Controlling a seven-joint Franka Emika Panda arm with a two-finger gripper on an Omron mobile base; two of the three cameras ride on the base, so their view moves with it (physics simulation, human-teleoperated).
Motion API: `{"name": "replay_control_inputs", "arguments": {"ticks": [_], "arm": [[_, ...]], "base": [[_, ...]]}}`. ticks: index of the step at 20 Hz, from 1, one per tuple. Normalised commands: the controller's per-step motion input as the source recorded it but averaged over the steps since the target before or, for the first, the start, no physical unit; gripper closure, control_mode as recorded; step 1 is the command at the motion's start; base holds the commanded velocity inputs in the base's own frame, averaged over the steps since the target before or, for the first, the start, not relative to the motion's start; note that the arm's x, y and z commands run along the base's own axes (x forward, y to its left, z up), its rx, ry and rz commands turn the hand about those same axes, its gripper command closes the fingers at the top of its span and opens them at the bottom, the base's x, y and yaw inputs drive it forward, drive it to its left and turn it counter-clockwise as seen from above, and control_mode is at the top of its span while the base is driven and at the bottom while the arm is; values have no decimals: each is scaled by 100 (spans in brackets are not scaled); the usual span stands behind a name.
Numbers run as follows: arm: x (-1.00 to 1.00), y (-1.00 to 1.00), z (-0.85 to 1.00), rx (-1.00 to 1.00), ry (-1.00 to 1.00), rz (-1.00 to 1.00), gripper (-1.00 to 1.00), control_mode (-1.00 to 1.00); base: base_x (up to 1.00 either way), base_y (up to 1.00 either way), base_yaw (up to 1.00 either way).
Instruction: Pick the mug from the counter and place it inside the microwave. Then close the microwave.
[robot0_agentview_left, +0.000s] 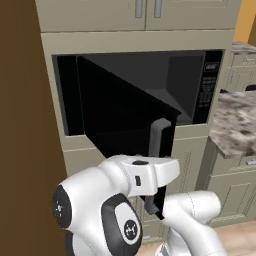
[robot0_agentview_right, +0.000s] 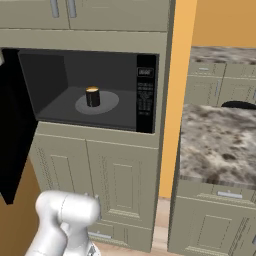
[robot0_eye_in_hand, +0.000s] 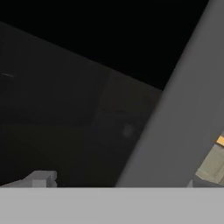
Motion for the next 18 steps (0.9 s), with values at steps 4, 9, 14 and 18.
{"name": "replay_control_inputs", "arguments": {"ticks": [4,9,14,18], "arm": [[42,-53,0,0,8,14,-100,-100],[49,-34,0,0,1,13,-100,-100],[59,-22,0,0,4,12,-100,-100],[67,-24,0,1,7,13,-100,-100]], "base": [[0,0,0],[0,0,0],[0,0,0],[0,0,0]]}}
